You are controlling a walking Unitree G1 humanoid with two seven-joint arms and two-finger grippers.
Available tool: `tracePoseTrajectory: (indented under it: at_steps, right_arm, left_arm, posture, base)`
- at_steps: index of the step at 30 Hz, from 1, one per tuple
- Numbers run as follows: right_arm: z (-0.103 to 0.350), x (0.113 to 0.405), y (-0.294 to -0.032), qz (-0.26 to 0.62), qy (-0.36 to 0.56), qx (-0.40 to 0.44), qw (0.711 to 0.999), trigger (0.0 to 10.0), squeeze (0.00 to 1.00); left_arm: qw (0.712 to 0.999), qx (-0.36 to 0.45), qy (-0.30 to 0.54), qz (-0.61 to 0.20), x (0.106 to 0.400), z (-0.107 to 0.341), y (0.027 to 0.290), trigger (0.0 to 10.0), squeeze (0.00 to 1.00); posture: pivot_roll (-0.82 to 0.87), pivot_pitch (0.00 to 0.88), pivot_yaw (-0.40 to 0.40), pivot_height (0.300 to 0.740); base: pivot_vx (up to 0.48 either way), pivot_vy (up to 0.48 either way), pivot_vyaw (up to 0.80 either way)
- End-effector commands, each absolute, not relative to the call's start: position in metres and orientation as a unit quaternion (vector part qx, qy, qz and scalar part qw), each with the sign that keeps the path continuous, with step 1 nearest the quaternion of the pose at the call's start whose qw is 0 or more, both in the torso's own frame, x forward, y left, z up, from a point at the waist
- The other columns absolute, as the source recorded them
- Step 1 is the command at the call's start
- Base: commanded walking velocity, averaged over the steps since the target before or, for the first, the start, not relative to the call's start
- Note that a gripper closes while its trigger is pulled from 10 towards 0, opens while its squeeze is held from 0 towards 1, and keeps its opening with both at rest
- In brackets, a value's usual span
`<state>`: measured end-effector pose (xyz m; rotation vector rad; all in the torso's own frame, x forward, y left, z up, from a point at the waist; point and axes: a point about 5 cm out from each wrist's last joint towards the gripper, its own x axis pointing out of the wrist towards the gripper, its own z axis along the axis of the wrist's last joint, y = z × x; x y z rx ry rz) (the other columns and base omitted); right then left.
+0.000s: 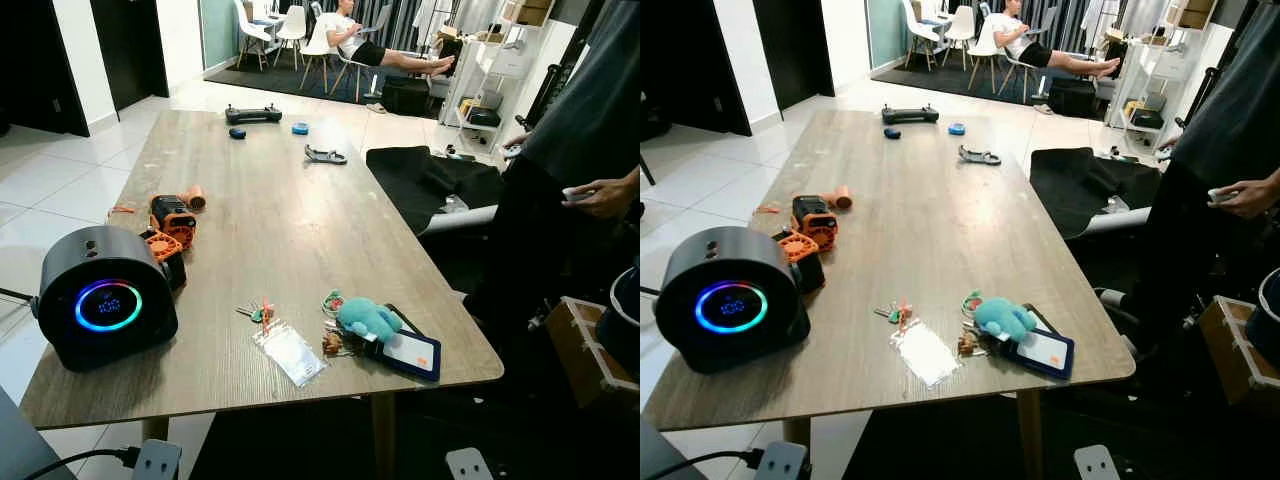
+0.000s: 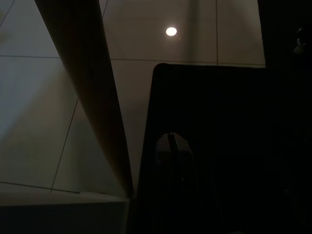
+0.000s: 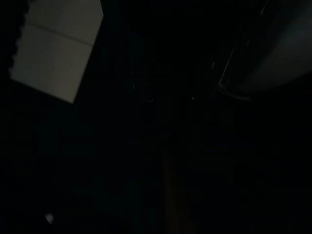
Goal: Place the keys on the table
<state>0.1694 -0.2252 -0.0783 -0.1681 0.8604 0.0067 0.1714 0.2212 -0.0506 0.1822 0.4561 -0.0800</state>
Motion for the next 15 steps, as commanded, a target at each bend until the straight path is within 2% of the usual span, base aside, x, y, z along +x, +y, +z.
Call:
tracePoseTrajectory:
  at_steps: [1,15]
  right_arm:
    - [-0.0794,0.1687,-0.2253,-0.024,0.42,-0.063,0.905,10.0,0.0]
    - [-0.0773,0.1765,-0.2206,-0.07,0.405,-0.009,0.912,10.0,0.0]
  left_arm:
    - [0.963,0.098,0.248,-0.043,0.1675,-0.0551,0.2232,10.0,0.0]
    - [0.957,0.076,0.279,-0.041,0.1752,-0.0608,0.2148,10.0,0.0]
  posture:
    - [0.11,0.024,-0.072,0.74]
    - [0.1,0.024,-0.062,0.74]
  base:
    - [0.0,0.0,0.0]
    - [0.0,0.0,0.0]
